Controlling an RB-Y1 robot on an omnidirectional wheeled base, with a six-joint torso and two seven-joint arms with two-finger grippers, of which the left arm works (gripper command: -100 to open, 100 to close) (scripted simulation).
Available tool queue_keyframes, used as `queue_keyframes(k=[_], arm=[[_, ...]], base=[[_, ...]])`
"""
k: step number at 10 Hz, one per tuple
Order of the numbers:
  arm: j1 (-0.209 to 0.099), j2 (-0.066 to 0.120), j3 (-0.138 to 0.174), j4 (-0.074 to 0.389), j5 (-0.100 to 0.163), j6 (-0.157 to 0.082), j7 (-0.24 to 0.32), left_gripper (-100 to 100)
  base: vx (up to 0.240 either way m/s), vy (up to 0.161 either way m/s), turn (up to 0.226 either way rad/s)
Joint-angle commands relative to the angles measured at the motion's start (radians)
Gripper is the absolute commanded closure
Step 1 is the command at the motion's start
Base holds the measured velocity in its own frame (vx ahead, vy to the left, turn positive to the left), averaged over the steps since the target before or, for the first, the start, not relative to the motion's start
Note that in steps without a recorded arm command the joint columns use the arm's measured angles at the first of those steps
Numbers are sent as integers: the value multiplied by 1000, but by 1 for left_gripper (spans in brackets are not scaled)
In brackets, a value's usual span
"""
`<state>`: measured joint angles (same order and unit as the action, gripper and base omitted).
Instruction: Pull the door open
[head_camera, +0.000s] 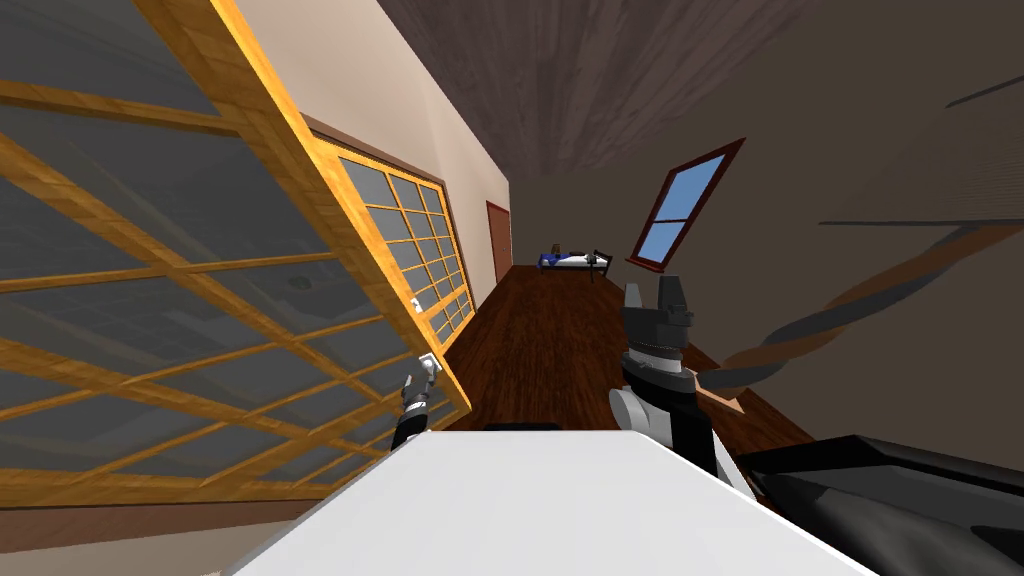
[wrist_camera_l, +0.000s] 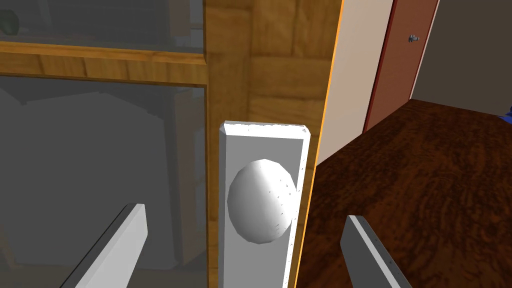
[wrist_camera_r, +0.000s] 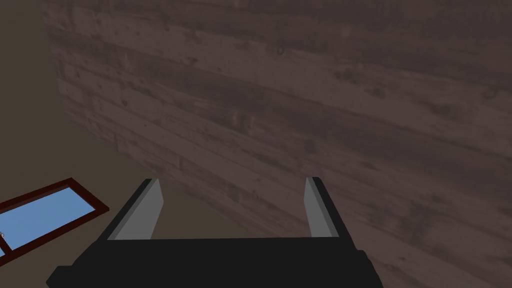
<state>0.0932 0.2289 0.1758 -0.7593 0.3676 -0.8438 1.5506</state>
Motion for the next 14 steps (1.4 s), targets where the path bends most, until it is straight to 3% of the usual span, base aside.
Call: queue_keyframes(k=[1,2,6,9,10,11,14], arm=[[-18,-5,50,33,-21,-6,12,-100],[-18,-5,50,33,-21,-6,12,-100],[-46,-15,159,87,-66,-12,37,-100],[-60,-20,213,113,-89,-14,49,-100],[-55,-20,202,110,-84,-17,46,-100],[-55,-20,202,110,-84,-17,46,100],[-55,-20,202,110,-84,-17,46,100]], base=[[9,23,-233],[8,26,-80],[9,28,-177],[5,26,-131],[-2,9,-26],[-1,-1,25],[1,-2,-1]])
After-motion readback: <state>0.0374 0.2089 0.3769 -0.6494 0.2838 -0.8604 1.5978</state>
